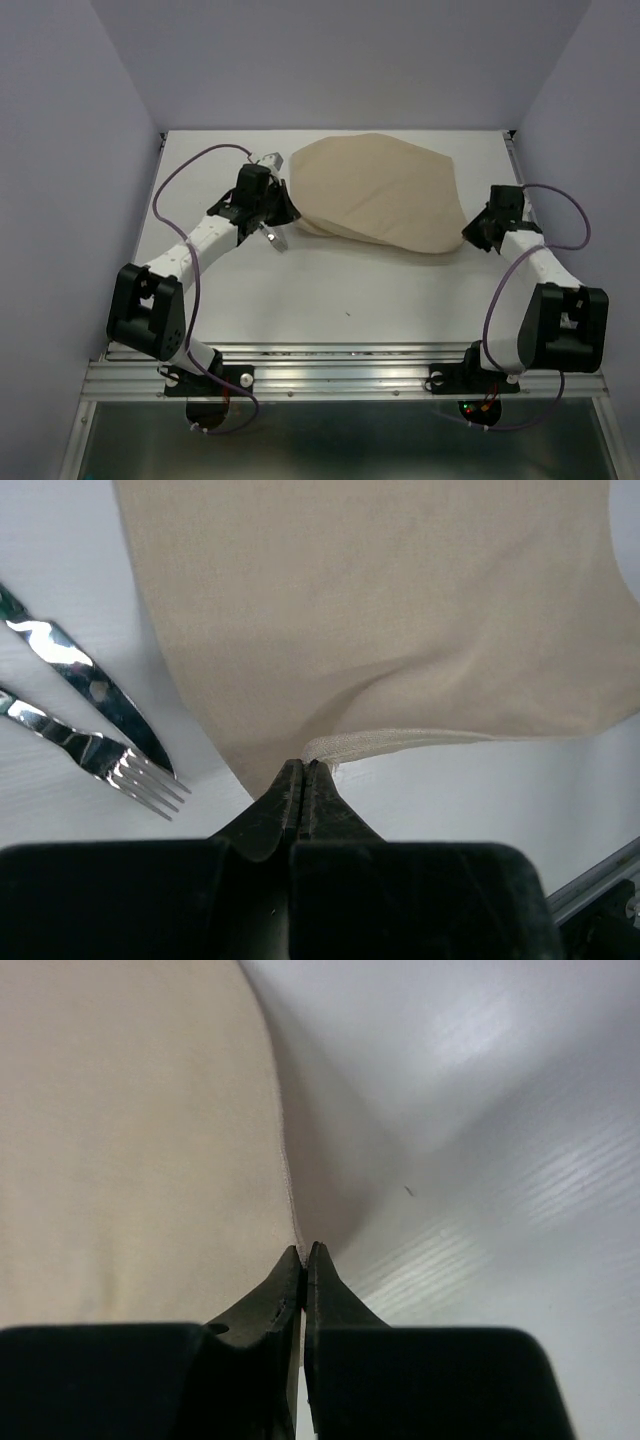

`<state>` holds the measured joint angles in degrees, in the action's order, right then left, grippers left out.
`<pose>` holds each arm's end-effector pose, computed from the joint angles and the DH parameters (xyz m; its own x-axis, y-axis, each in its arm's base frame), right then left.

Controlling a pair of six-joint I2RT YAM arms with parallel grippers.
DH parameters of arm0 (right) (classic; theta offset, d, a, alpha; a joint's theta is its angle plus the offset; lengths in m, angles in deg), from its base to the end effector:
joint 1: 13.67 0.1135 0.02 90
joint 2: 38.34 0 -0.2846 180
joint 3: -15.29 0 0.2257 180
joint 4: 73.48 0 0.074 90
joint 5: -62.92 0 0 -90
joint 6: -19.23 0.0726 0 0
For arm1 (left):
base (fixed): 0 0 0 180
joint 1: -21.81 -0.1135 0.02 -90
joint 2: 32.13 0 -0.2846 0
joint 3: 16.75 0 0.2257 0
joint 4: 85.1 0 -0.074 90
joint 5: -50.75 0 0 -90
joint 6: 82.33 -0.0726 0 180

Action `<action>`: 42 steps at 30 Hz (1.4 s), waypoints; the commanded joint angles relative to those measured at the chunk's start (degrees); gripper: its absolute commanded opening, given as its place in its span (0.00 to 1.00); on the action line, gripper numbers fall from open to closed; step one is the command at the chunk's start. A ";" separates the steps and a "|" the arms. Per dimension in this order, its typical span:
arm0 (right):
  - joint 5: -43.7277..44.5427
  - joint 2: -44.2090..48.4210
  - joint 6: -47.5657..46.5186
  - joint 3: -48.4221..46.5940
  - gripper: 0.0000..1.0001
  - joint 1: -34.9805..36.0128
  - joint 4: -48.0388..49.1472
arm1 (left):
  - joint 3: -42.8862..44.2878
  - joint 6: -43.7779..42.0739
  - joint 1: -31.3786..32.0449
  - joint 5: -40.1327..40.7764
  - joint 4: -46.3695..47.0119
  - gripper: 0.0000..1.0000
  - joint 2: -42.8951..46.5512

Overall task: Fold the napkin into a case and place the utensils inside
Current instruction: Flatten out the crumpled napkin at the center of the board.

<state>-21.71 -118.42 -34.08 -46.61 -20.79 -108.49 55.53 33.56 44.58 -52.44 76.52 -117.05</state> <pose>0.2701 -0.0406 0.2063 -0.5301 0.6657 -0.5252 0.6182 0.7273 0.2979 0.3062 -0.1465 0.2730 -0.6708 -0.1795 -0.7196 0.2937 0.8266 -0.4800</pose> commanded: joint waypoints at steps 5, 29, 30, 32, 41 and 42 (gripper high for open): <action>4.73 10.72 -3.02 -23.00 0.01 -0.36 -6.42 | 22.67 -6.81 -0.18 8.08 -7.06 0.00 4.23; 18.18 21.88 -9.62 -65.75 0.01 -0.36 -18.72 | 43.86 -13.41 -0.18 3.00 -6.35 0.00 22.69; 18.45 23.19 -9.62 -65.84 0.01 -0.36 -19.07 | 43.86 -13.58 -0.18 2.73 -6.44 0.00 23.39; 19.06 24.34 -9.70 -66.11 0.01 -0.36 -19.78 | 43.95 -13.67 -0.18 2.56 -6.79 0.00 25.32; 21.44 28.04 -10.23 -56.90 0.01 -0.36 -21.98 | 40.18 -13.15 -0.18 5.10 -7.85 0.00 27.45; 21.53 27.78 -10.06 -55.14 0.01 -0.36 -21.89 | 39.39 -13.15 -0.18 5.19 -7.67 0.00 26.75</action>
<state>-12.59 -88.87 -40.86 -107.54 -20.09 -129.43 96.10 22.74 46.04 -57.32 67.43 -89.49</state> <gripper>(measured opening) 0.035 0.033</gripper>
